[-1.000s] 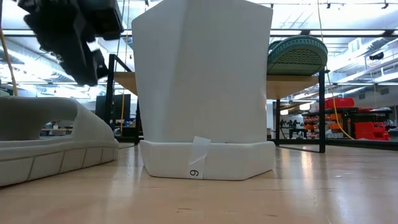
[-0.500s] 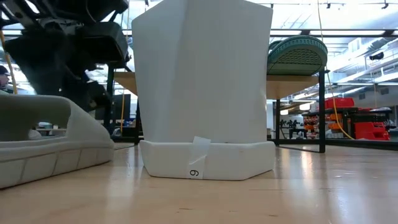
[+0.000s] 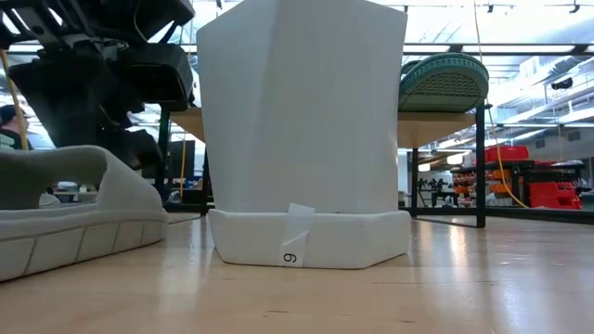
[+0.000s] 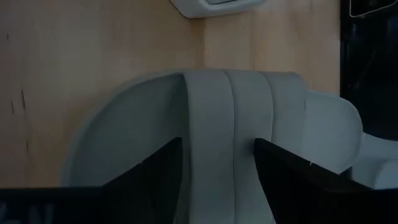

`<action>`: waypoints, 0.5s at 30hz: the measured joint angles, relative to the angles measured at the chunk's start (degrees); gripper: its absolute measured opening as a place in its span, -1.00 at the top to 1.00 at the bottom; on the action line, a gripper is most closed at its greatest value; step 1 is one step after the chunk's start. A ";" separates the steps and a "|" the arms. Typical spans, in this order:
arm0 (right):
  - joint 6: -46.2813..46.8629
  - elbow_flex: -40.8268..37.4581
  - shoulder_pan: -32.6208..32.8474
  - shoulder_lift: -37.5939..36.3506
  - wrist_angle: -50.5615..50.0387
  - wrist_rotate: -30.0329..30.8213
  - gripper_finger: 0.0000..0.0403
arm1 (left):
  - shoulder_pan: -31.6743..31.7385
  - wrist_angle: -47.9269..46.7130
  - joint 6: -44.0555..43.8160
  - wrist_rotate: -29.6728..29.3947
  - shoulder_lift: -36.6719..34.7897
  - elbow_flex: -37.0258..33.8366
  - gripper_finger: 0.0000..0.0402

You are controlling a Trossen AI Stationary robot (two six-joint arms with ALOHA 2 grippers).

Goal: Pick and place slides into the shelf
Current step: Put the right gray slide on the shelf

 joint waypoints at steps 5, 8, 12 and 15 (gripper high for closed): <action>-0.04 0.00 0.00 0.01 -0.02 0.00 0.35 | 0.05 -0.20 0.15 2.81 0.13 0.00 -0.03; -0.07 0.00 0.00 0.02 -0.02 0.07 0.35 | 0.05 -0.28 0.21 2.62 0.13 0.00 0.08; -0.08 0.00 0.00 0.02 -0.02 0.11 0.35 | 0.05 -0.33 0.91 1.42 0.13 0.00 0.36; -0.13 0.00 0.00 0.02 -0.02 0.11 0.35 | 0.06 -0.33 1.73 0.97 0.13 0.00 0.65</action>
